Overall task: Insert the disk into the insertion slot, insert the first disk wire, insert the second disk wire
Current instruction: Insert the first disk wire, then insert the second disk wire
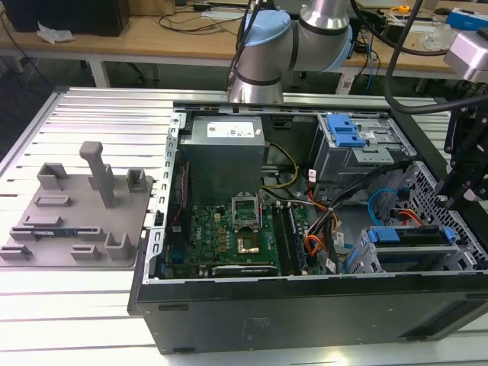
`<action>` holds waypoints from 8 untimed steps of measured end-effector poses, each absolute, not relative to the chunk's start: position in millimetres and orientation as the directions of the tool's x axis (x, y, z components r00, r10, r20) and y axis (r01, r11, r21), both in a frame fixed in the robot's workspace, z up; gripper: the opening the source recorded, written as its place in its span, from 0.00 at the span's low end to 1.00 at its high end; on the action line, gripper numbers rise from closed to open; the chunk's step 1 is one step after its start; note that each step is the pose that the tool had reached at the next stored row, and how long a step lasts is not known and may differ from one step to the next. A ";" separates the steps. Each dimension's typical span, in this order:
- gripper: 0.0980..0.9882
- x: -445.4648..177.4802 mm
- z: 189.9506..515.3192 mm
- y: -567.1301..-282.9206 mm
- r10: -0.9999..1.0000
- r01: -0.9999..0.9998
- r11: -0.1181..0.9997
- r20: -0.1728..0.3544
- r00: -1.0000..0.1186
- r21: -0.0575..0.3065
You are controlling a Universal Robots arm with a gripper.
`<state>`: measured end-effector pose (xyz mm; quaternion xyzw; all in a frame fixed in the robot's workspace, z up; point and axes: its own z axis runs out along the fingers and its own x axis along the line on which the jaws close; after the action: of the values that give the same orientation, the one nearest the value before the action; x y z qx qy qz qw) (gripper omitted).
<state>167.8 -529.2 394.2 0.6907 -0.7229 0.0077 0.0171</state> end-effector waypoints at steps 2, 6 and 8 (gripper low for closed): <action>0.23 167.8 394.3 -529.2 -0.998 -0.999 0.046 0.035 -0.045 0.012; 0.23 167.8 394.5 -529.2 -0.998 -0.999 0.046 0.035 -0.045 0.012; 0.23 167.8 394.7 -529.2 -0.998 -0.999 0.046 0.035 -0.045 0.012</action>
<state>167.8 -529.2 394.7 0.6907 -0.7229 0.0077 0.0171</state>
